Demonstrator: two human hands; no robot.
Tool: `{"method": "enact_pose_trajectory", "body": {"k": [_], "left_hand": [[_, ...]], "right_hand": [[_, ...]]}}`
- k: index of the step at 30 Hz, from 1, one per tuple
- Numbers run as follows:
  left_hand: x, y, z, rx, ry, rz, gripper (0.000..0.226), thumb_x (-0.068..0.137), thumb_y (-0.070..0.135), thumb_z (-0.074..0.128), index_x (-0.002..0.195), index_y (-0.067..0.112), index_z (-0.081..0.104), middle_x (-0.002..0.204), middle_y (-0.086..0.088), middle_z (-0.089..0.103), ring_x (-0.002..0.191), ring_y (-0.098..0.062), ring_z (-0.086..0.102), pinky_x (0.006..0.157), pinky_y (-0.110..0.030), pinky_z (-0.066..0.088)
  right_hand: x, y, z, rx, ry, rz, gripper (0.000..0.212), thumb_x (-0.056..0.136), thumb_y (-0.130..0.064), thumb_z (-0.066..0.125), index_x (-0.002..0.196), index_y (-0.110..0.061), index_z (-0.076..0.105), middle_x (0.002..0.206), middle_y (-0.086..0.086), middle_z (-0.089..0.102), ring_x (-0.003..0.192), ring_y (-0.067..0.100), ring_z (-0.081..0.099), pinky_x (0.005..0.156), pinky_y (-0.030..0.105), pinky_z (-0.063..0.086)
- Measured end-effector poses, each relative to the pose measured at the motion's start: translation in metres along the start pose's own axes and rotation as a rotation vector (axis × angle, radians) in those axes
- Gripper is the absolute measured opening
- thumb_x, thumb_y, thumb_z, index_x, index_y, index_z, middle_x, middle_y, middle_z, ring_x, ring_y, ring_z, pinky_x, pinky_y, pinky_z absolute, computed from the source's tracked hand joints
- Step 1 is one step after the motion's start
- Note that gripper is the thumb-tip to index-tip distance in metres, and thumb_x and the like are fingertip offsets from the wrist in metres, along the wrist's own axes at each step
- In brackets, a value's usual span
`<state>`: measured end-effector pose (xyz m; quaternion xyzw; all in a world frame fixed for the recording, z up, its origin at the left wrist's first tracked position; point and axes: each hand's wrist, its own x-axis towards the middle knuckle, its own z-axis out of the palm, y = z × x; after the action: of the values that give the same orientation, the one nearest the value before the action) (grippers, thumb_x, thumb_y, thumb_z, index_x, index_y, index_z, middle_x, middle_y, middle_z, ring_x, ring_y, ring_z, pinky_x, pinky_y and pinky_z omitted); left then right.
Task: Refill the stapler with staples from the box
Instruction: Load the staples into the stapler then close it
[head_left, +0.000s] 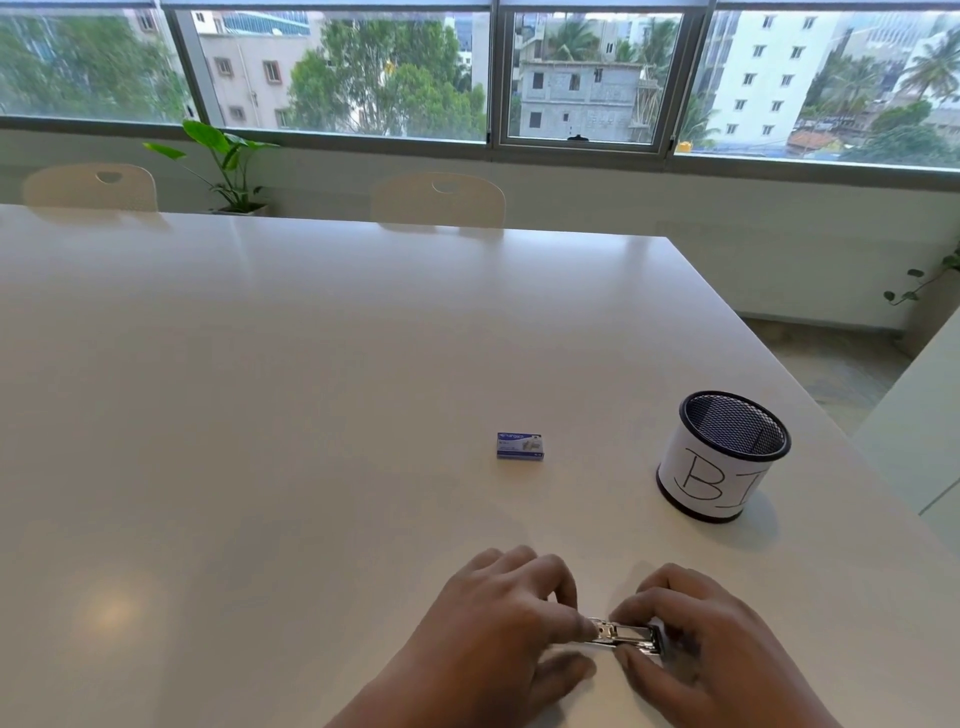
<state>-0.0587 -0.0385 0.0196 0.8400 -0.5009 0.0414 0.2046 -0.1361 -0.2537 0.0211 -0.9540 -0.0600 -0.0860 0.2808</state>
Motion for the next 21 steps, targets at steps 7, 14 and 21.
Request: {"method": "enact_pose_trajectory", "body": {"k": [7,14,21], "left_hand": [[-0.008,-0.016,-0.009,-0.129,-0.085,-0.153,0.061,0.082,0.058,0.061,0.139,0.052,0.039,0.118,0.023,0.057,0.107,0.005,0.046,0.096,-0.017,0.034],[-0.017,-0.035,-0.028,-0.147,-0.124,-0.232,0.029,0.081,0.047,0.071,0.109,0.041,0.068,0.1,0.021,0.062,0.093,0.005,0.051,0.083,-0.019,0.045],[-0.014,-0.029,-0.021,-0.174,-0.072,-0.234,0.022,0.096,0.036,0.058,0.117,0.037,0.056,0.11,0.02,0.055,0.102,0.003,0.052,0.09,-0.02,0.044]], "right_hand": [[0.0,-0.001,0.001,0.0,0.009,-0.001,0.015,0.065,-0.045,0.073,0.08,-0.044,0.069,0.082,-0.022,0.06,0.073,-0.001,0.057,0.057,0.01,0.044],[0.0,0.0,0.001,-0.006,0.002,-0.003,0.015,0.066,-0.047,0.072,0.08,-0.042,0.07,0.077,-0.023,0.059,0.071,-0.004,0.055,0.056,0.006,0.04],[0.002,-0.001,0.002,0.014,0.08,0.009,0.016,0.057,-0.036,0.079,0.067,-0.035,0.067,0.067,-0.02,0.059,0.055,-0.004,0.051,0.051,0.006,0.041]]}}
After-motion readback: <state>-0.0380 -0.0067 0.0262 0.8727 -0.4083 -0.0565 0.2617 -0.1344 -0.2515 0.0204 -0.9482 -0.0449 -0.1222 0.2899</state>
